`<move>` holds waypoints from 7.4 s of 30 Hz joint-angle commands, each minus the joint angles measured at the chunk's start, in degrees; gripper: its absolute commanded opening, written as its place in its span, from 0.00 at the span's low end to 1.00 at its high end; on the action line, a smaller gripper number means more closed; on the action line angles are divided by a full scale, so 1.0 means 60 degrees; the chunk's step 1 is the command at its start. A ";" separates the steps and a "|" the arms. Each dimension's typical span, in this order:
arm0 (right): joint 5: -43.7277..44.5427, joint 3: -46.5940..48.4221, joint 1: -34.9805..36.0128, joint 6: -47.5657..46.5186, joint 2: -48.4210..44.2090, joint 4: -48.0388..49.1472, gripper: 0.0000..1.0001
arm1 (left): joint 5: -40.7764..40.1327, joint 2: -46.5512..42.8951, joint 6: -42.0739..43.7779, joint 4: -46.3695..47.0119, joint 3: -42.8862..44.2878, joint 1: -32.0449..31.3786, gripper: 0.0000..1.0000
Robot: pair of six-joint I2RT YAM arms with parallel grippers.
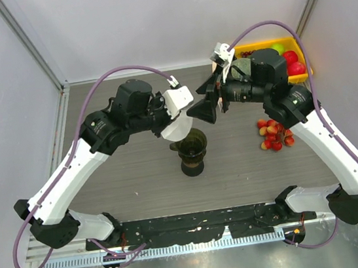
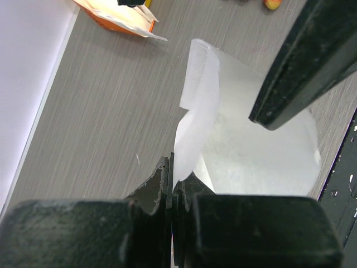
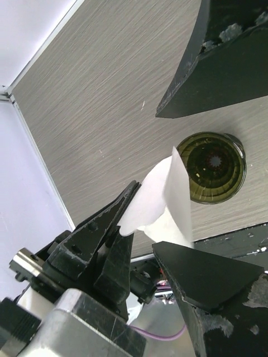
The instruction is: Place the coffee filter in the dripper
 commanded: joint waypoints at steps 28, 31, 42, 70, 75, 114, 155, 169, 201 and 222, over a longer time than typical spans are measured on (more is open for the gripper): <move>0.1753 -0.0932 0.0143 -0.0411 -0.0537 0.0434 0.81 | -0.0355 0.0594 -0.1008 0.0413 0.0730 -0.0049 0.04; 0.1914 -0.0903 0.0158 -0.0454 -0.0625 0.0390 0.81 | -0.0472 0.0594 -0.1140 0.0428 0.0744 -0.0049 0.05; 0.1842 -0.1005 0.0158 -0.1041 -0.0684 -0.0020 0.45 | -0.0019 0.0668 -0.1945 0.0413 0.0861 0.0069 0.07; 0.4213 -0.0375 0.0026 0.2006 0.0503 0.0741 0.05 | -0.1351 0.0405 -0.7056 0.2037 -0.0339 0.1402 0.59; 0.4377 -0.0186 0.0026 0.1992 0.0532 0.1021 0.05 | -0.0736 0.0024 -0.7511 0.3253 -0.0940 0.1490 0.54; 0.4185 0.0605 0.0800 -0.2970 0.0107 -0.0356 0.90 | 0.0025 -0.0226 -0.5405 0.3768 -0.1365 0.1505 0.00; 0.7468 0.0079 0.2370 -0.1671 0.0195 0.1386 0.05 | -0.1486 -0.0607 -0.7101 0.4748 -0.1628 0.1562 0.64; 0.7379 0.0401 0.2575 -0.1407 0.0459 0.1445 0.05 | -0.0531 -0.0299 -0.7366 0.5071 -0.1746 0.1475 0.39; 0.7114 -0.0053 0.2516 -0.0953 0.0942 0.1371 0.56 | -0.1336 -0.0372 -0.7307 0.4866 -0.1438 0.1167 0.00; 0.7425 0.0049 0.2223 -0.0602 0.1118 0.1401 0.05 | -0.1746 -0.0314 -0.7087 0.4749 -0.1219 0.0992 0.10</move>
